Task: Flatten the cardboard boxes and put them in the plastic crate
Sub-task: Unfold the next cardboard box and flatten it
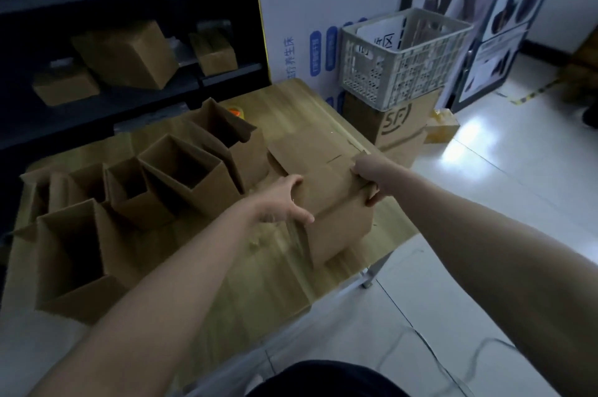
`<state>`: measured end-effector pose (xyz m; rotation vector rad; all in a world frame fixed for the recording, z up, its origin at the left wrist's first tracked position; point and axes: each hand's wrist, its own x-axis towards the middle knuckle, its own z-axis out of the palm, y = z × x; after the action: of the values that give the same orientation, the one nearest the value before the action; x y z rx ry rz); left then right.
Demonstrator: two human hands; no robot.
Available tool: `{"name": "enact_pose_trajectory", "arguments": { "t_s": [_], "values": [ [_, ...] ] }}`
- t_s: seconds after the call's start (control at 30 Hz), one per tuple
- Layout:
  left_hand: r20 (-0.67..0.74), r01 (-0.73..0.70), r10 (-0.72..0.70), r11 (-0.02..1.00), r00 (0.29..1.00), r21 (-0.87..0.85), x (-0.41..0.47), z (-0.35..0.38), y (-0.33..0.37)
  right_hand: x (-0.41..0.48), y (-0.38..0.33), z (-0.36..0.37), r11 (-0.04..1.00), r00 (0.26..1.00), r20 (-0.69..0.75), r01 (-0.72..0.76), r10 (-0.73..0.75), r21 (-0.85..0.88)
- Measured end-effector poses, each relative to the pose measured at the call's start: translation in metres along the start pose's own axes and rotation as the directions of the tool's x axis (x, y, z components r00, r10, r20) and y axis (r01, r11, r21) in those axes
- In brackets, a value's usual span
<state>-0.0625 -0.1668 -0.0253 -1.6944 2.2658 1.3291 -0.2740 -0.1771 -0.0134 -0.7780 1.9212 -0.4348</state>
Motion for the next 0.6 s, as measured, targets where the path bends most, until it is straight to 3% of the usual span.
{"name": "enact_pose_trajectory", "arguments": {
  "t_s": [0.07,0.13,0.2,0.27,0.33,0.4,0.5,0.6],
  "values": [
    [0.012,-0.036,0.037,0.998,0.999,-0.045,0.007,0.006,-0.01,0.001,0.007,0.004,0.981,0.994,-0.086,0.049,-0.066,-0.187],
    [0.035,-0.083,0.087,0.992,0.996,-0.095,0.011,0.01,-0.016,0.002,0.011,0.009,0.879,0.962,-0.181,0.102,-0.207,-0.465],
    [0.041,-0.14,0.145,0.985,0.989,-0.102,0.016,0.011,-0.017,0.002,0.013,0.014,0.767,0.923,-0.226,0.103,-0.311,-0.634],
    [0.027,-0.2,0.202,0.978,0.979,-0.065,0.022,0.01,-0.015,-0.002,0.013,0.017,0.653,0.92,-0.114,0.175,-0.375,-0.736],
    [0.005,-0.235,0.235,0.97,0.972,-0.059,0.027,0.007,-0.012,-0.003,0.017,0.021,0.501,0.927,0.128,0.303,-0.354,-0.81],
    [-0.001,-0.252,0.252,0.965,0.968,-0.076,0.03,0.005,-0.01,-0.001,0.027,0.024,0.415,0.936,0.229,0.326,-0.267,-0.849],
    [-0.033,-0.27,0.27,0.963,0.962,-0.009,0.032,0.004,-0.01,0.002,0.039,0.03,0.331,0.934,0.205,0.3,-0.293,-0.894],
    [-0.142,-0.275,0.294,0.951,0.945,0.142,0.034,0.008,-0.01,0.004,0.042,0.034,0.347,0.909,0.172,0.312,-0.379,-0.884]
  ]
}}
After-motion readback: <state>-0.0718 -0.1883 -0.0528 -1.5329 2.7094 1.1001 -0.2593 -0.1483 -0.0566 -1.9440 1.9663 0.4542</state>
